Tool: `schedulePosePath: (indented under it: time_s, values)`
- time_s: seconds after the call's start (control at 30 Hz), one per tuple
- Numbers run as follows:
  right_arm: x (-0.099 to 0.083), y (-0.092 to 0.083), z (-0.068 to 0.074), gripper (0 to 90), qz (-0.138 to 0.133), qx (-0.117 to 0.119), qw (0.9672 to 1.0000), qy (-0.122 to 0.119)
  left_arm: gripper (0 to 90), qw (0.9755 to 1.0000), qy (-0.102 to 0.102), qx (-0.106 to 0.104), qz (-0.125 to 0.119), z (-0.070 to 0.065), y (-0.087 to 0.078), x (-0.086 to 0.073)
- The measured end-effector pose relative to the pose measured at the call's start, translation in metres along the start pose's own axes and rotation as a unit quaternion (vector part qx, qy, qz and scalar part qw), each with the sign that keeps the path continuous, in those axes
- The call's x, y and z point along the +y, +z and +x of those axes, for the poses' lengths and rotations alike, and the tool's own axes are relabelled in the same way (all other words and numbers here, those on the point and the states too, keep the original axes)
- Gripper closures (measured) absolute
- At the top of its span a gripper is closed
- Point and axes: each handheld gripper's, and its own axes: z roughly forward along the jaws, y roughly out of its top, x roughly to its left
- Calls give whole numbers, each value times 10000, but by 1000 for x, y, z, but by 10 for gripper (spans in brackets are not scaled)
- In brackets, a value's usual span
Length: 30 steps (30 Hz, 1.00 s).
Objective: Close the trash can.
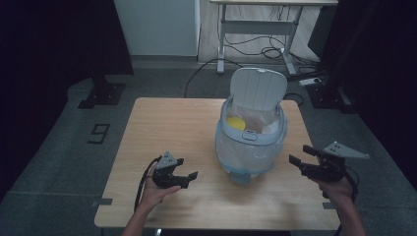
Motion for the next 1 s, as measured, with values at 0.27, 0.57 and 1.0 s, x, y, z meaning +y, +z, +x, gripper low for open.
schedulePosePath:
  time_s: [0.27,0.57,1.0]
  values:
    - [51,1,-4,256,-259,249,9993,-51,200,9998,-141,-115,-36,4,0,-3]
    - [86,21,0,256,-188,378,9990,-130,200,9996,-206,-199,-22,6,1,-5]
    - [115,47,-3,256,-154,482,9987,-106,201,9995,-227,-187,62,8,3,-8]
